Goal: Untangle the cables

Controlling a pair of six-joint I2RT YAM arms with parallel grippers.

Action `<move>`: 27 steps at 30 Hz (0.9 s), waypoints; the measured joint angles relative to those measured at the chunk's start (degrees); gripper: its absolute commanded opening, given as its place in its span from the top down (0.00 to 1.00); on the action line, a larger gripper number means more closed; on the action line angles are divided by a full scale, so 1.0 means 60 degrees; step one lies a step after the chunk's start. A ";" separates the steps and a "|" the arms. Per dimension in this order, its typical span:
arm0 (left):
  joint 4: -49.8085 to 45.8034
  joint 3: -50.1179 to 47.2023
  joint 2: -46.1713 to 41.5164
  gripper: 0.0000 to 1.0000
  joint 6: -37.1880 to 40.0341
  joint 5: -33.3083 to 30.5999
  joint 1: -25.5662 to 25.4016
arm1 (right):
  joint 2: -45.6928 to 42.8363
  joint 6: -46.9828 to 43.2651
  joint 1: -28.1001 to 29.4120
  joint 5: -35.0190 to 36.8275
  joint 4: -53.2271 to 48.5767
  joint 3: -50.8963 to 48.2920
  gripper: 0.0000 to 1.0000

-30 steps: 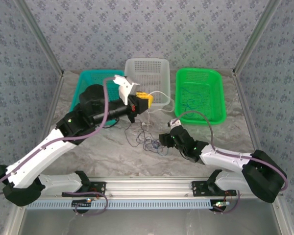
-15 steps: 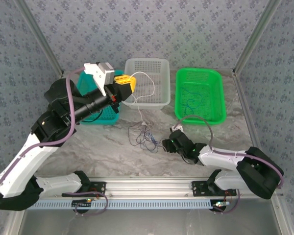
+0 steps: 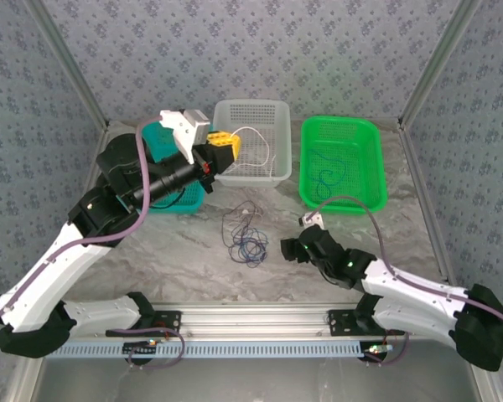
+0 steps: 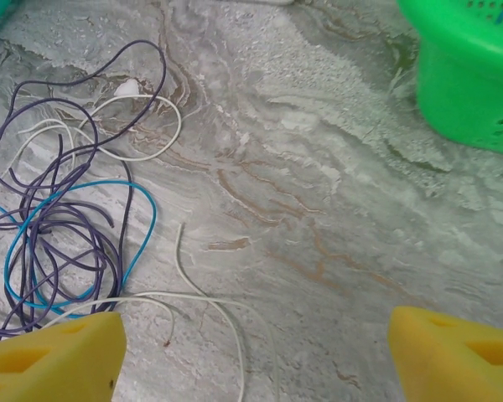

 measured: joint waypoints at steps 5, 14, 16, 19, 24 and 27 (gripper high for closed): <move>-0.0102 0.0000 0.0000 0.96 0.0164 -0.0517 0.0852 | -0.0339 0.0000 0.0000 0.0182 -0.0233 -0.0051 0.14; 0.0000 -0.1563 -0.0015 0.96 -0.0729 -0.0809 0.4535 | -0.0306 -0.0011 0.0000 0.0146 -0.0291 -0.0113 0.14; 0.0058 -0.2011 0.0157 0.96 -0.1104 -0.0543 0.5413 | -0.0200 -0.0044 0.0000 0.0047 -0.0288 -0.0113 0.14; 0.0262 -0.2626 0.0586 0.96 -0.1581 -0.0215 0.6422 | 0.0066 -0.0084 0.0000 -0.0051 -0.0299 -0.0113 0.14; 0.0317 -0.3049 0.1636 0.96 -0.1891 0.0117 0.7042 | 0.0390 -0.0080 0.0000 -0.0113 -0.0390 -0.0106 0.14; 0.0437 -0.3056 0.2237 0.97 -0.2000 0.0357 0.7173 | 0.0415 -0.0080 0.0000 -0.0127 -0.0426 -0.0106 0.14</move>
